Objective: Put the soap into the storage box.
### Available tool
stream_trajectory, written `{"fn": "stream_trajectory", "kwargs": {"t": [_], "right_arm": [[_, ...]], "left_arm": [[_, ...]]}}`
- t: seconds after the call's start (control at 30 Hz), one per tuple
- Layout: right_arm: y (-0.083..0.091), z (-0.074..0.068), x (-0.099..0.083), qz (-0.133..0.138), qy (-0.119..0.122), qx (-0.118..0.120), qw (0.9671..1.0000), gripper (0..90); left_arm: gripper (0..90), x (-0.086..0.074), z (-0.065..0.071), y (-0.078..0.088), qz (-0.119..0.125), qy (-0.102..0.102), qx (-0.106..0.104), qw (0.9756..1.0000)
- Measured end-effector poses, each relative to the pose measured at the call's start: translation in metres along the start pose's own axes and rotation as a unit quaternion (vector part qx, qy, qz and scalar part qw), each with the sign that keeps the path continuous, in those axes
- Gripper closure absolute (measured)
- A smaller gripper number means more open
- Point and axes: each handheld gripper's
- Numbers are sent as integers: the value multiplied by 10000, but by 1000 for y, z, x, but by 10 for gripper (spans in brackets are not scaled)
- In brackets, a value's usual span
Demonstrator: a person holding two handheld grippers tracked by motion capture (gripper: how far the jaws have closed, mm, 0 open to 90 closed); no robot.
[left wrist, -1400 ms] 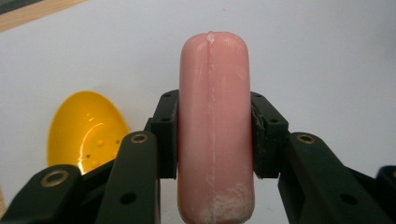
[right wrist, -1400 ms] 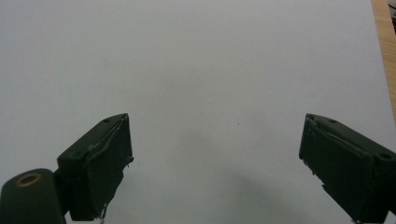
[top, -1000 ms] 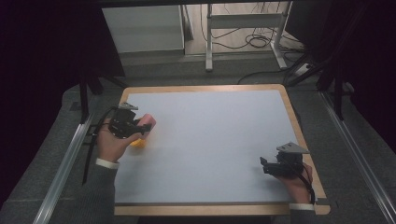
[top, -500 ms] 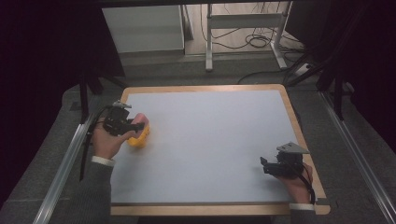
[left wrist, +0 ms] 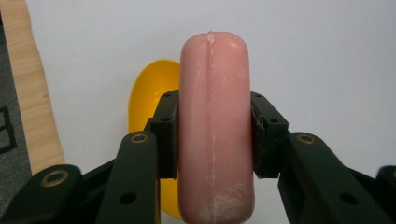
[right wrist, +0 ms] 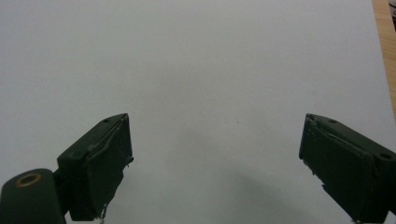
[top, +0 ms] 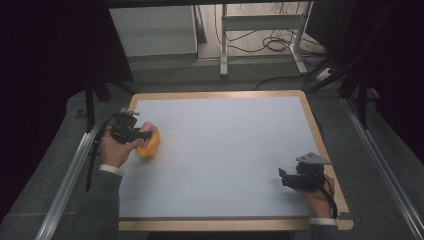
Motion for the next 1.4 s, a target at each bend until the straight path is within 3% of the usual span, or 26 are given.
{"fn": "stream_trajectory", "kwargs": {"t": [0.27, 0.97, 1.07, 1.2, 1.33, 1.4], "right_arm": [[-1, -1, 0, -2, 15, 1, 10000, 92], [-1, 0, -1, -21, 15, -10, 10000, 92], [-1, -1, 0, -25, 24, -8, 10000, 92], [0, -1, 0, -1, 36, -12, 10000, 92], [0, -1, 1, 14, 32, -23, 10000, 92], [1, -1, 1, 32, 33, -24, 10000, 92]], "left_arm": [[602, -2, -10, -8, -106, 112, 160, 9998], [600, -13, -27, -35, -412, 409, 100, 9983], [510, -13, -26, -33, -321, 414, 30, 9986], [358, -8, -16, -18, -114, 220, 190, 9995], [313, -8, -8, -6, 20, 53, 195, 9998], [300, -9, -4, -1, 122, 10, 94, 9999]]}}
Point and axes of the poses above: each handheld gripper's, and its own axes: y roughly backward along the jaws, x roughly out of its top, z roughly to its right, and after that the axes turned 15 degrees about -x, right-handed
